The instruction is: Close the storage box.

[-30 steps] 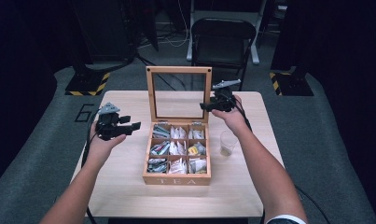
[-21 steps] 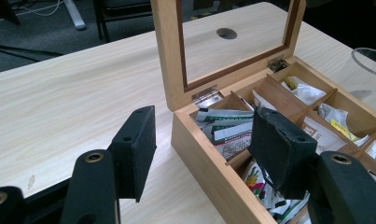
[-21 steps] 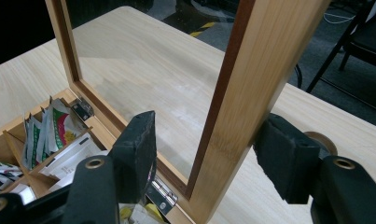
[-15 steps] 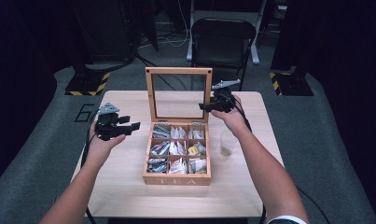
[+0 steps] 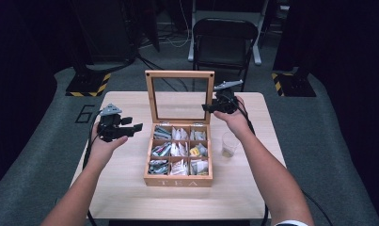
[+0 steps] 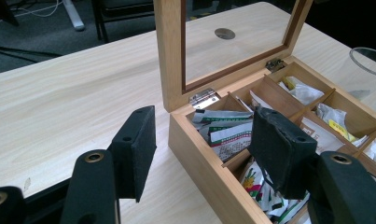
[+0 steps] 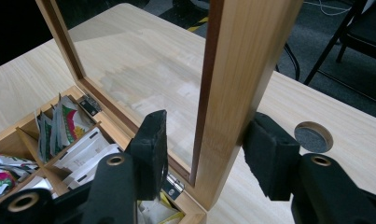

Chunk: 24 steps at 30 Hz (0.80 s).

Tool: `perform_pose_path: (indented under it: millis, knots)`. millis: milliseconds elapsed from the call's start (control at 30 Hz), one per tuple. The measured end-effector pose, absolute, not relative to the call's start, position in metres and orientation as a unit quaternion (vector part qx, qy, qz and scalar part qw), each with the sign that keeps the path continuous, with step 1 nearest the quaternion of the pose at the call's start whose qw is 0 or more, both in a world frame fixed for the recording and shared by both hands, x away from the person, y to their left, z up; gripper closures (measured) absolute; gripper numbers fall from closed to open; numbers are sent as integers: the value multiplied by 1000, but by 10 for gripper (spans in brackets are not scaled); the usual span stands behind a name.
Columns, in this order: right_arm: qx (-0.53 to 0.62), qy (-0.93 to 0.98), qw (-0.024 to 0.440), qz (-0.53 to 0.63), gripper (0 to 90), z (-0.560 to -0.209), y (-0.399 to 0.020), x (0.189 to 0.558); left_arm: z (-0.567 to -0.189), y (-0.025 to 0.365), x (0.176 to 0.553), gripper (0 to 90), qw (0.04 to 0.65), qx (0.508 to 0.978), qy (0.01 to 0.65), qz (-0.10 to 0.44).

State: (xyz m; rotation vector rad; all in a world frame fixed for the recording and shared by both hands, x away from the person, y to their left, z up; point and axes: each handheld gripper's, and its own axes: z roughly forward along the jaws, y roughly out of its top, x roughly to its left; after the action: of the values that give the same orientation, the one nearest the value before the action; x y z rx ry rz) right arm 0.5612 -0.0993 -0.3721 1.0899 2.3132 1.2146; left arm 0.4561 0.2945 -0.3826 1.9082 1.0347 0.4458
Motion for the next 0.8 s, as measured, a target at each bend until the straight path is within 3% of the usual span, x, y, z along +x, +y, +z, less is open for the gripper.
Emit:
perform_pose_path:
  millis: [267, 800]
  knots:
    - [383, 802, 160, 430, 500, -368, -99, 558, -383, 292, 456, 405, 446, 771, 417, 180]
    - [380, 799, 157, 438, 612, -359, -104, 551, -382, 291, 456, 405, 449, 769, 417, 183]
